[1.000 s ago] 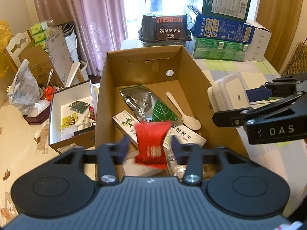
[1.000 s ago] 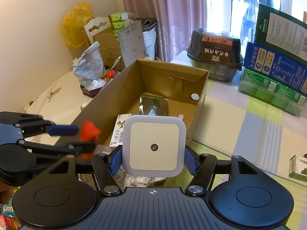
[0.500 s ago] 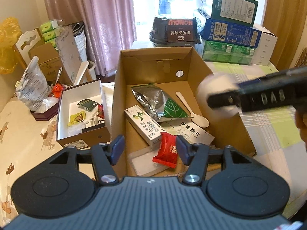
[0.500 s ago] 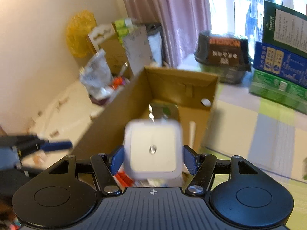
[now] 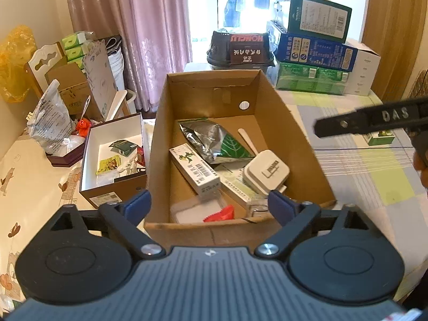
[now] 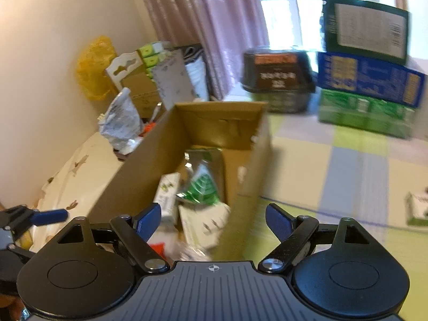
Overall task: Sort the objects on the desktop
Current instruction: 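Move both open tools away from the box toward the green-white medicine box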
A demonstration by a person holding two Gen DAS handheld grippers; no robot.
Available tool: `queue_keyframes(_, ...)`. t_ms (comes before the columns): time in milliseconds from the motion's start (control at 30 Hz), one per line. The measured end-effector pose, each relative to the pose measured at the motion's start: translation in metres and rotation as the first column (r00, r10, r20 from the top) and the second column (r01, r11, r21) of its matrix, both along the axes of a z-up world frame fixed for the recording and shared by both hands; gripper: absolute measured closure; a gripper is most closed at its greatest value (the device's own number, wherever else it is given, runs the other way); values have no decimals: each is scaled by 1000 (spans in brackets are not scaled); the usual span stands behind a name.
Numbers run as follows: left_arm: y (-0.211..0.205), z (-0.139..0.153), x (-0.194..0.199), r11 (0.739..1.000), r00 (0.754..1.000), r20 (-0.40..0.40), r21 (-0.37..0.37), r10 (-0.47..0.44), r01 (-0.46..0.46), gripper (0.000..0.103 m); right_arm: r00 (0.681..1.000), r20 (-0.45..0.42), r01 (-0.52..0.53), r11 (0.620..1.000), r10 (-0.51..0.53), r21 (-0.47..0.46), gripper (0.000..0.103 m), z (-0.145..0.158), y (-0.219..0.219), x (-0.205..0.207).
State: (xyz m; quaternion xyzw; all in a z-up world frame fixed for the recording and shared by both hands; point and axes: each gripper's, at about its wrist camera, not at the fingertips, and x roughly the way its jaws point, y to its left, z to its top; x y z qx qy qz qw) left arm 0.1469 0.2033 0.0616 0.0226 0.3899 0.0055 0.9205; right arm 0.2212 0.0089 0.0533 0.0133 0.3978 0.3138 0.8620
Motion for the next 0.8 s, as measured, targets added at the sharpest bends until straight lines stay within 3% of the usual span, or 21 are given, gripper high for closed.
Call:
queue_keyframes(167,-19,6,-17,1000,1000,25,7,-10,10,2,999,-4,44,999,-44,-10,19,0,-40,-25)
queue_keyframes(367,-46,14,-38,999,998,44,-2,-33,33,2,995,1,103,994,-103,-33,12,-2,-86,-58)
queue_keyframes(800,-112,25,-71,995,996,66,-73,-59,64,2,978,23,211,971,-210,-111,10,-2,-165,-110)
